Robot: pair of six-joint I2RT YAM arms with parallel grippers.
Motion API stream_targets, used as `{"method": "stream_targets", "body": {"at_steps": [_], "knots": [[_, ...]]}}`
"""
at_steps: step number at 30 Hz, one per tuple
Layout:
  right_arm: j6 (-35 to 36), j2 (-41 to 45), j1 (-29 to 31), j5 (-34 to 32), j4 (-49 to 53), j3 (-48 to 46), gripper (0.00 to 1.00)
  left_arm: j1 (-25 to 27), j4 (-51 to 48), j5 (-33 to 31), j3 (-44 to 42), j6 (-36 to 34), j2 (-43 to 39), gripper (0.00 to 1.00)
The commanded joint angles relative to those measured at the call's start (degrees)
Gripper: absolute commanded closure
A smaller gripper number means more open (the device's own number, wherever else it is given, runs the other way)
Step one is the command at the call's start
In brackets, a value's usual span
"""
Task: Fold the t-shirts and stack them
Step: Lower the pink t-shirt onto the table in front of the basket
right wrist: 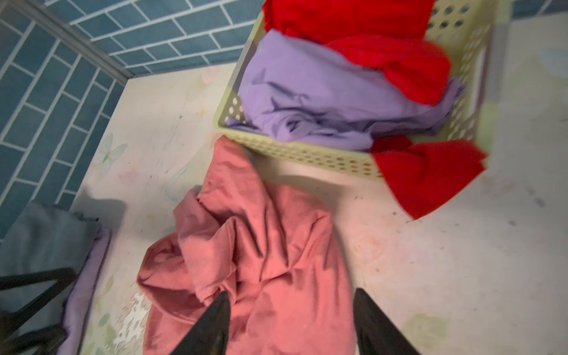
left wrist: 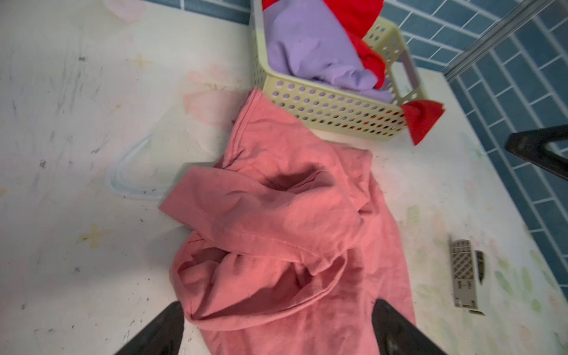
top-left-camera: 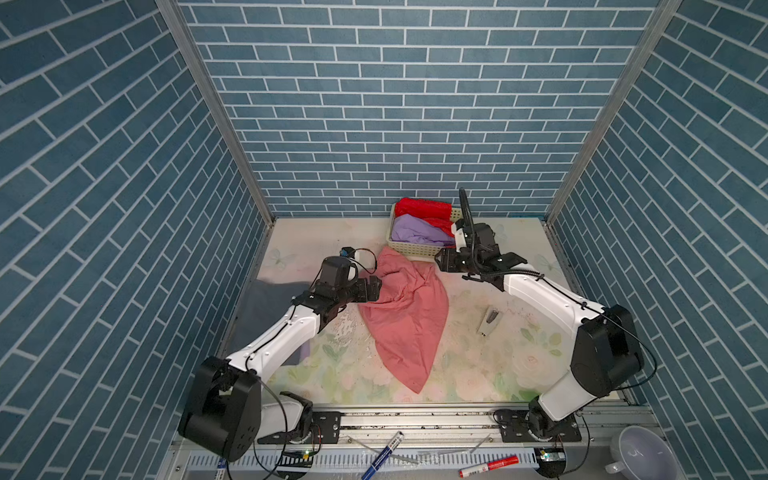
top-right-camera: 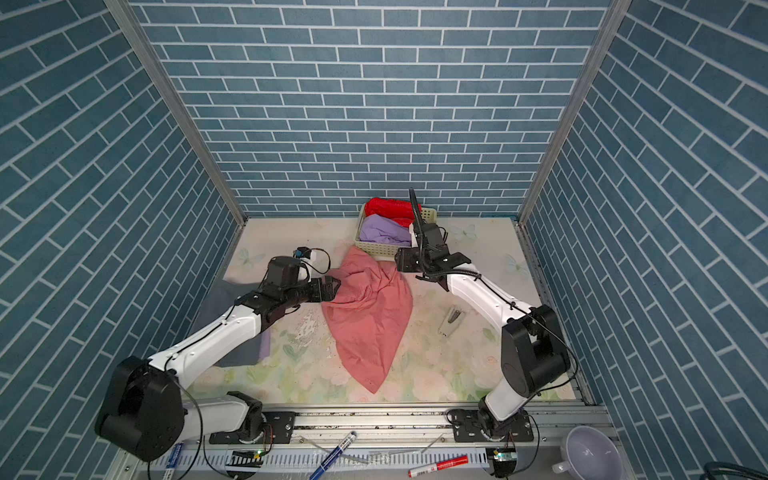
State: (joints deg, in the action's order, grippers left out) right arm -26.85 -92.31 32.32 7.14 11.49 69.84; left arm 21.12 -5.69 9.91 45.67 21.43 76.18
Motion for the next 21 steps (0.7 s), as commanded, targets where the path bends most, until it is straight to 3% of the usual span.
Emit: {"method": "stream_targets", "body": {"at_steps": [1,6,9,13,17,21], "knots": [[-1.99,-2.36,3.62,6.14,-8.99,-0.76,0.35,-3.22,-2.45,-2.54,2.33,0.44,3.98,0.1],[6.06,-11.52,8.94,3.12,-7.53,9.02,0.33,-7.79,-1.18,-1.35,1.38,6.06,6.12,0.11],[9.16,-18.27,10.84,2.03,-4.85,16.28,0.33,-8.49,-1.8,-0.5,0.01,6.05,5.34,0.11],[12.67,-25.61,13.3,0.15,-0.5,24.99,0.32,-8.62,-4.94,5.35,-0.92,5.0,5.07,0.13],[14.4,-30.51,14.52,-3.94,0.46,29.47,0.32,-8.57,-3.14,7.97,-4.56,8.83,5.94,0.21],[15.02,-35.15,14.7,-3.41,1.1,33.15,0.32,-8.57,3.05,8.66,-8.0,13.27,8.22,0.29]]}}
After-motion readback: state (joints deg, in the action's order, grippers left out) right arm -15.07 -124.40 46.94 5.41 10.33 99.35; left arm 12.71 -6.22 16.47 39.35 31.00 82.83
